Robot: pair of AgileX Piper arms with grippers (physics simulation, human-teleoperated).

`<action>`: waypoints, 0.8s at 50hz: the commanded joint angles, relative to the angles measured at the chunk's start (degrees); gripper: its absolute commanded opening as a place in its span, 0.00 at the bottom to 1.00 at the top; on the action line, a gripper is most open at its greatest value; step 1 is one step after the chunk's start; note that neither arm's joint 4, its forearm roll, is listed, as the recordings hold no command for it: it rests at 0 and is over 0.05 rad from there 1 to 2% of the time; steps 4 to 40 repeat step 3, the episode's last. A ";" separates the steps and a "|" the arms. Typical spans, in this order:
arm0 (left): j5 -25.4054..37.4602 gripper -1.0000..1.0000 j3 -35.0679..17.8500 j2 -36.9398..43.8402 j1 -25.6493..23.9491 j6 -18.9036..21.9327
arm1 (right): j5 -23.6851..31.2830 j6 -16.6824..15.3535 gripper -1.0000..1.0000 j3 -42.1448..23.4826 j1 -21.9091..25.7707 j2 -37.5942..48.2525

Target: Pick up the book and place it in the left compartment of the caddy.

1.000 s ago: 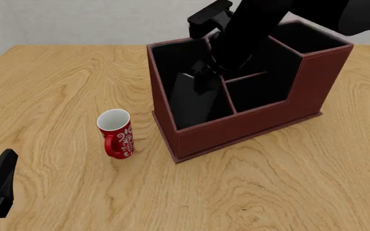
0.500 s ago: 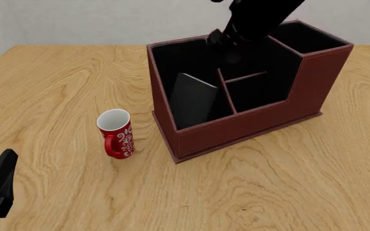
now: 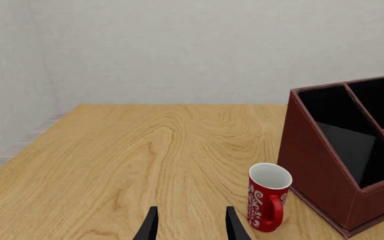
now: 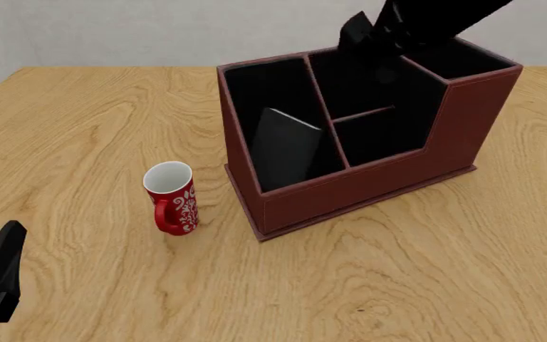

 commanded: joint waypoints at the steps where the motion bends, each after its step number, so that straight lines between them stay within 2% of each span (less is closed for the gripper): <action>1: 0.00 1.00 0.00 0.00 0.00 0.00 | -3.34 1.50 1.00 5.32 1.24 -6.75; 40: 0.00 1.00 0.00 0.00 0.00 0.00 | -4.08 2.05 1.00 6.04 1.50 -7.95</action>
